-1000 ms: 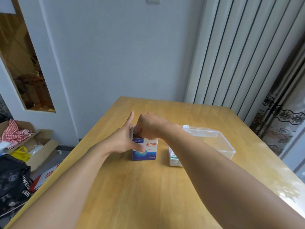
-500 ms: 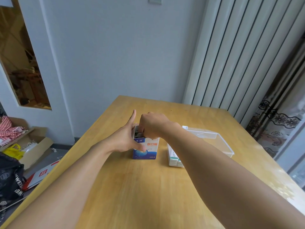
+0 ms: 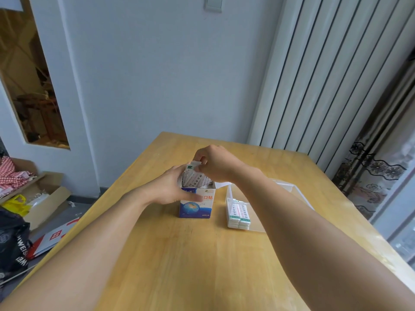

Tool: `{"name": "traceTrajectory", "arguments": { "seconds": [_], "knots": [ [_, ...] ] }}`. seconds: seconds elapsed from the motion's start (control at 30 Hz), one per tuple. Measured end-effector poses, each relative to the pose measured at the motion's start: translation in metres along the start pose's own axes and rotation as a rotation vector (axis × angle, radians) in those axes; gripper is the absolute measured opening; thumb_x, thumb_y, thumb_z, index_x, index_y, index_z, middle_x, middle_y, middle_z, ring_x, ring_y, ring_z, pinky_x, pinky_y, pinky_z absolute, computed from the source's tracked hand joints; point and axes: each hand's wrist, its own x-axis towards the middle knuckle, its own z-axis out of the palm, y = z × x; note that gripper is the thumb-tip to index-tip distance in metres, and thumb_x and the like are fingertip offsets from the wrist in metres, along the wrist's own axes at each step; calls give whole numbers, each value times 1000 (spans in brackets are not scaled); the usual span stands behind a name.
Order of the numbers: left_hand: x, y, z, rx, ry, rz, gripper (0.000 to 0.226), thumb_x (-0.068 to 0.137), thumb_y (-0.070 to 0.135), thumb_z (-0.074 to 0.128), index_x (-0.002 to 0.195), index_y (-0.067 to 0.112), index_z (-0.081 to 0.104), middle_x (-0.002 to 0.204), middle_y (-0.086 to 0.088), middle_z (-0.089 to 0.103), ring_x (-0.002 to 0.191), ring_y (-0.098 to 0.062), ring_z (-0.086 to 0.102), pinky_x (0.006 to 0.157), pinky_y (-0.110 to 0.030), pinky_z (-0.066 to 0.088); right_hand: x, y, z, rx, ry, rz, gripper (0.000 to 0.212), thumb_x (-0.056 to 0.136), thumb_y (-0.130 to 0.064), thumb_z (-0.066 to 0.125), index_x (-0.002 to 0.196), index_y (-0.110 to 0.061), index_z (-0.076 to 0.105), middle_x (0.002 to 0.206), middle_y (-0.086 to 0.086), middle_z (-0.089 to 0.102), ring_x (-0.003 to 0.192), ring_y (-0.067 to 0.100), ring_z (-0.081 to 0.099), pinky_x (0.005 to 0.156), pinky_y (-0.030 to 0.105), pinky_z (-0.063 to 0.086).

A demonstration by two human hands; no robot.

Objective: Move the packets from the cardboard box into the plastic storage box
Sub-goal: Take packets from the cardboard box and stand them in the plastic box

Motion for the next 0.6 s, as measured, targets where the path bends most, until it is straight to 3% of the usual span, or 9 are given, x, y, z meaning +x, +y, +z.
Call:
{"name": "traceTrajectory", "arguments": {
  "seconds": [0.07,0.17,0.23,0.3,0.37,0.43,0.53,0.6],
  "knots": [
    [0,3,-1,11,63,8,85,53,78,82,130,53,53,137,21,49,133,-6,47,112,-42,43,-1,0,-1,26,16,-3,19,95,-21,68,114,-19,71,111,2,72,96,23,64,80,38,56],
    [-1,13,0,55,119,38,40,76,74,68,110,52,64,120,21,54,130,-11,44,114,-43,38,-3,0,-7,51,59,-16,19,97,-22,67,115,-19,70,115,3,72,100,23,65,84,41,57],
    [0,18,0,24,154,64,26,88,68,59,104,49,68,116,17,60,126,-13,49,111,-44,40,-4,1,-14,70,83,-38,19,97,-20,67,116,-17,71,115,4,72,97,22,64,80,34,54],
    [0,24,-1,-62,171,69,14,95,52,62,103,45,71,119,10,63,120,-15,58,106,-45,47,-6,3,-18,105,96,-49,18,98,-19,66,115,-14,71,114,4,72,87,18,61,66,24,46],
    [1,26,-1,-81,187,58,9,98,39,64,102,44,71,124,5,61,116,-17,63,102,-43,51,-6,4,-19,146,82,-41,16,98,-17,66,113,-14,70,113,4,72,82,16,61,57,18,41],
    [1,27,-1,-68,198,57,12,98,34,65,101,44,70,126,4,61,116,-18,64,101,-42,52,-7,5,-17,177,60,-34,18,95,-16,70,113,-15,70,112,2,73,84,15,63,58,17,43],
    [-1,26,-2,-44,196,46,9,96,40,66,103,43,72,126,7,64,115,-16,64,102,-44,51,-9,8,-14,214,41,-40,27,88,-15,77,114,-19,70,105,-3,72,86,14,64,67,23,52],
    [-2,27,-5,-22,212,43,16,93,52,65,107,46,71,123,10,67,115,-16,64,102,-46,50,-10,8,-15,238,80,-57,23,88,-12,76,110,-19,72,96,-8,69,83,15,66,64,24,55]
  ]
}}
